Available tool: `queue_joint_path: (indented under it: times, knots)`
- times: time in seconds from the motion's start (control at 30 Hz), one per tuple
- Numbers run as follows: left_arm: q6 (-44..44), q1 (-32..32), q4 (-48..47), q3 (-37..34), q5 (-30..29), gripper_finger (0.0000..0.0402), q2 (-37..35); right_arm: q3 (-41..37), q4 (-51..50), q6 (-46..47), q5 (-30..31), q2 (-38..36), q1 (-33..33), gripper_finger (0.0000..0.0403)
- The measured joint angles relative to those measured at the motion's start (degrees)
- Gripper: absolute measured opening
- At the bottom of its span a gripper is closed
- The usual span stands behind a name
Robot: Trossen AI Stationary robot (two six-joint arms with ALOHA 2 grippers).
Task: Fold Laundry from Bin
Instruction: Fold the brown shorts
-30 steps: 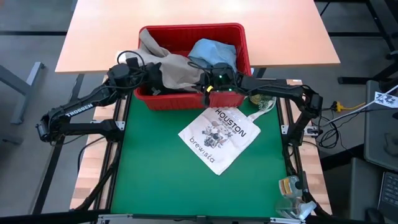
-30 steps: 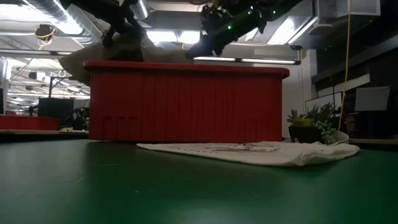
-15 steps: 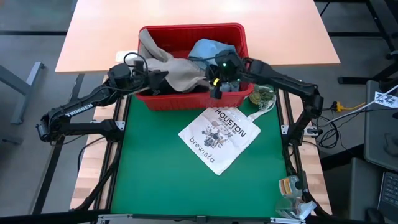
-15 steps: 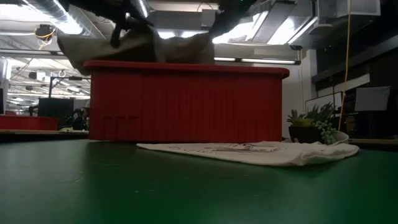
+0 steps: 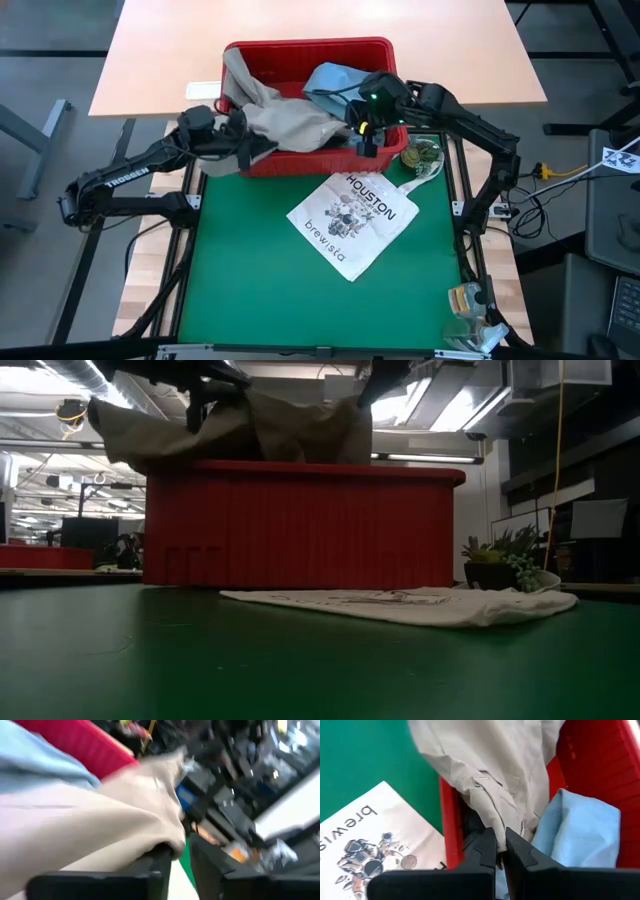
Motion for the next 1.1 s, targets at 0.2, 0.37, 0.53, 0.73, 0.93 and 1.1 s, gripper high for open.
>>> queue_joint_path:
  times: [0.2, 0.37, 0.53, 0.73, 0.93, 1.1]
  knots:
    - [3.18, -5.6, -7.0, 0.0, 1.42, 0.0131, 0.02, 0.93, -2.25, -1.09, 4.22, 0.01, 0.0, 0.001]
    - [5.77, -10.43, -10.44, 0.01, 1.44, 0.0156, 0.02, 0.91, -3.62, -1.22, 5.74, 0.01, 0.0, 0.001]
    - [6.09, -14.6, -13.9, 0.01, 1.34, 0.0156, 0.02, 0.91, -5.45, -1.22, 5.74, 0.0, 0.02, 0.0013]
    - [4.89, -19.09, -21.38, 0.01, 1.3, 0.0141, 0.02, 0.91, -8.06, -1.26, 5.74, 0.01, 0.02, 0.001]
    - [-3.15, -23.83, -28.46, 0.0, -0.58, 0.0127, 0.02, 0.91, -11.61, -1.27, 5.74, 0.01, 0.01, 0.001]
    - [-6.59, -27.63, -35.56, 0.01, -2.09, 0.0117, 0.02, 0.91, -14.29, -1.77, 5.74, 0.01, 0.02, 0.0014]
